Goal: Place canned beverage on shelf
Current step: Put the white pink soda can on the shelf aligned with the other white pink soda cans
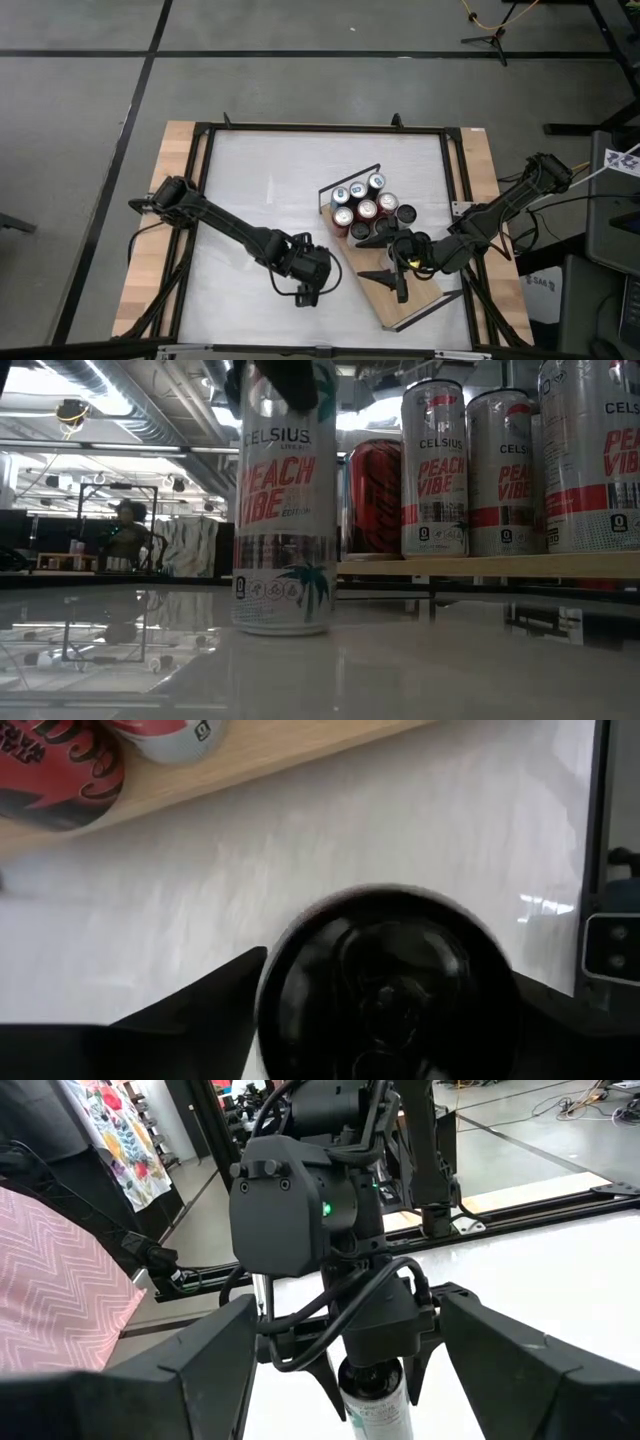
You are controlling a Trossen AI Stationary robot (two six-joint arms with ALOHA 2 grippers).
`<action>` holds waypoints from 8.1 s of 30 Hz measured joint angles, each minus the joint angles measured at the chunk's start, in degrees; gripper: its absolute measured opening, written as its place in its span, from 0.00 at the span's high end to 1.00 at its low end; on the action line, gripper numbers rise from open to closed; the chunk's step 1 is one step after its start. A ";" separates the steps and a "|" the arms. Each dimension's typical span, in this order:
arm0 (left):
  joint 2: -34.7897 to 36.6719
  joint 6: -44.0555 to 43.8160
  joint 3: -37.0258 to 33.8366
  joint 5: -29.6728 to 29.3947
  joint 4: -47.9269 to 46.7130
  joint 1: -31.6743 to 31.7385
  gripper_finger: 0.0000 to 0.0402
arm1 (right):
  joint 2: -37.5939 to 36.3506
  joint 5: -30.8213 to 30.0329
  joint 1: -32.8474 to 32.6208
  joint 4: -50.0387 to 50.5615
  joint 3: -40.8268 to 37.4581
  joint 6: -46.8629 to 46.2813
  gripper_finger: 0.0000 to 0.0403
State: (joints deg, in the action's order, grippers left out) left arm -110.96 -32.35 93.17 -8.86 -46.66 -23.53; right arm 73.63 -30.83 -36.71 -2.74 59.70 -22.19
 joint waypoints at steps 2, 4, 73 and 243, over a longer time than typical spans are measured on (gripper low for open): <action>0.00 -0.54 0.00 0.00 0.09 0.07 0.26 | 0.00 0.00 0.00 0.00 0.01 0.01 0.24; 0.00 -0.53 0.00 0.00 0.08 0.15 0.25 | 0.00 0.00 0.00 0.00 0.01 0.01 0.24; 0.00 -2.00 -0.11 1.51 3.74 0.74 0.24 | 0.00 0.39 0.00 0.06 0.01 0.00 0.24; 29.86 2.50 -0.09 -20.46 -21.44 -11.76 0.04 | 44.41 26.43 12.94 56.65 56.91 19.74 0.24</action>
State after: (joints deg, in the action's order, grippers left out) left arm -81.10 -29.85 93.08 -29.32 -68.10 -35.29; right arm 118.04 -4.40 -23.77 53.91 116.62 -2.46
